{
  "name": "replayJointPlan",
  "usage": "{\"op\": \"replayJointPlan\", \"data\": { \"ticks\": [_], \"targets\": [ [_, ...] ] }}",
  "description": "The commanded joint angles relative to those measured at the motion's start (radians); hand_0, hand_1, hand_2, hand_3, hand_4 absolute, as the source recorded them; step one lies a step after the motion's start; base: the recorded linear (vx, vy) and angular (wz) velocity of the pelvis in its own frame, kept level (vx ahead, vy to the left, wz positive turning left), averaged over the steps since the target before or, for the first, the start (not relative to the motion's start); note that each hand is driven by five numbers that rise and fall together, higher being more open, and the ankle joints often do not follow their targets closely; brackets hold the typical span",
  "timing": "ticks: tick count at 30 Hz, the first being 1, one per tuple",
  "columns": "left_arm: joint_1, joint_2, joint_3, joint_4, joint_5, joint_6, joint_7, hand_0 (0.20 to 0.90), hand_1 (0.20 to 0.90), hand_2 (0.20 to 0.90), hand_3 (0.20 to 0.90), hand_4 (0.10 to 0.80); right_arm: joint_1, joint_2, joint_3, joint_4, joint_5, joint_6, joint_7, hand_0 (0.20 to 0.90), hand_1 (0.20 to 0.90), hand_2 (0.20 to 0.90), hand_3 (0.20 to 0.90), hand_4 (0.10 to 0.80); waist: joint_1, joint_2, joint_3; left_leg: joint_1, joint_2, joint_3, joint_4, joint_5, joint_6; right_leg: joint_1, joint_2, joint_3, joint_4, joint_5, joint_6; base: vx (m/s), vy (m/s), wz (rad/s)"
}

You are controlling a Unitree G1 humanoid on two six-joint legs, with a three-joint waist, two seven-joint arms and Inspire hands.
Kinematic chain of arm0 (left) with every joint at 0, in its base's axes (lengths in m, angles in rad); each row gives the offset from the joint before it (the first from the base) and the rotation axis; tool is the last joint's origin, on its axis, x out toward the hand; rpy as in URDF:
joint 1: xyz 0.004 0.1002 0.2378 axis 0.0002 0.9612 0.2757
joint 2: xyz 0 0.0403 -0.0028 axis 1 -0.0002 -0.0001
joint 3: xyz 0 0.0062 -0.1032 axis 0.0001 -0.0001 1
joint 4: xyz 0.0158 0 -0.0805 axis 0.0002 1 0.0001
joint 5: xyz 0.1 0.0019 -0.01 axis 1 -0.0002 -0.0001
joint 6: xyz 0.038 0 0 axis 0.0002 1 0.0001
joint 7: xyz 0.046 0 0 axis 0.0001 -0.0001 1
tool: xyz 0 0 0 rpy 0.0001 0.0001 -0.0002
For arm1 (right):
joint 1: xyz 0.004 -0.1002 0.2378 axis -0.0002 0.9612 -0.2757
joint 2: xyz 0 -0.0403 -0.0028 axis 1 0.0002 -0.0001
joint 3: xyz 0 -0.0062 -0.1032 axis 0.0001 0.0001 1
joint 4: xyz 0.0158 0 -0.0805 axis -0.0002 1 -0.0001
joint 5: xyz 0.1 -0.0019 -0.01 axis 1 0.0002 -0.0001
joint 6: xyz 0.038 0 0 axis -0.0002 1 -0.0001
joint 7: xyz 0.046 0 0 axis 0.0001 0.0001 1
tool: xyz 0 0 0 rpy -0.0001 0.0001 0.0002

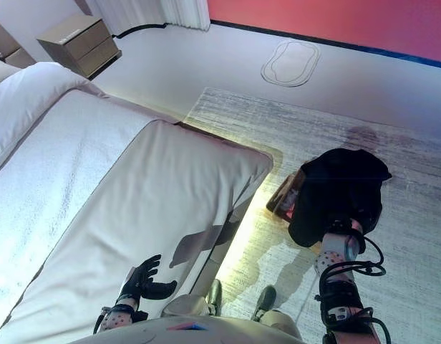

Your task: Pick up the clothes from the bed and place them into the basket

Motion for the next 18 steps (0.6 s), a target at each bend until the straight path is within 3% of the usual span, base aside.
{"op": "replayJointPlan", "data": {
  "ticks": [1,18],
  "targets": [
    [-0.029,0.064,-0.055,0.018,0.034,-0.048,0.008,0.9,0.9,0.9,0.9,0.8,-0.122,-0.117,-0.05,-0.056,-0.131,-0.051,0.047,0.3,0.3,0.3,0.2,0.1,0.031,-0.033,-0.062,-0.087,0.029,-0.052,-0.021,0.057,-0.065,0.071,-0.082,0.026,0.015,-0.021,0.083,0.039,-0.006,0.07],
    [-0.037,0.088,-0.109,0.015,0.003,-0.079,-0.021,0.9,0.9,0.9,0.9,0.8,-0.318,-0.275,-0.022,0.233,-0.221,0.04,-0.03,0.3,0.3,0.3,0.2,0.1,0.077,0.001,-0.021,-0.122,0.013,-0.107,-0.023,0.073,-0.08,0.05,-0.095,-0.026,0.023,-0.02,0.078,0.01,-0.002,0.11]
  ]
}}
